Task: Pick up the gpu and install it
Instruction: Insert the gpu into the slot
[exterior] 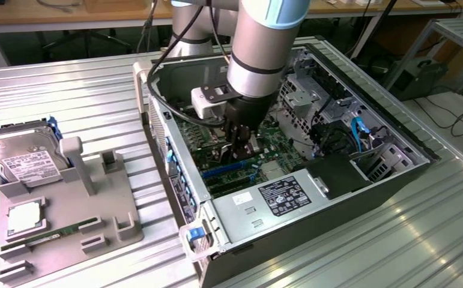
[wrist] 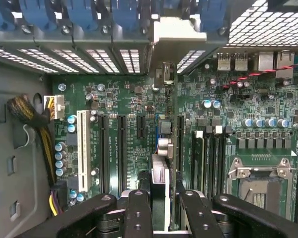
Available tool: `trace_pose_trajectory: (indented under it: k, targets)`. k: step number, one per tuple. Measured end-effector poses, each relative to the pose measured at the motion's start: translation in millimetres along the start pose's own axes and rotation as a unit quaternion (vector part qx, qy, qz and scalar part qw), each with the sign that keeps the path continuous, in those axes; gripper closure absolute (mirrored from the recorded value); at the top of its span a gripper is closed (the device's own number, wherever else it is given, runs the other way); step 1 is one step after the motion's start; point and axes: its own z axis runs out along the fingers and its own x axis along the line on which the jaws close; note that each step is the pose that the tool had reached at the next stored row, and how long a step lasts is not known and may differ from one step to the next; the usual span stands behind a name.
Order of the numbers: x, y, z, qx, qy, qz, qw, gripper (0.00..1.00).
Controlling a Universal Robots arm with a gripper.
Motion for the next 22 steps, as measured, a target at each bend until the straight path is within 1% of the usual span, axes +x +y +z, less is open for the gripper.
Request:
trace_pose_trajectory:
  k: [5, 7, 22]
  targets:
    - [0.0, 4.1, 0.8, 0.0, -0.0005, 0.0, 1.0, 0.73]
    - [0.0, 4.4, 2.0, 0.0, -0.0005, 0.0, 1.0, 0.73]
    - [0.3, 6.1, 19.0, -0.0002, -0.002, 0.0, 1.0, 0.73]
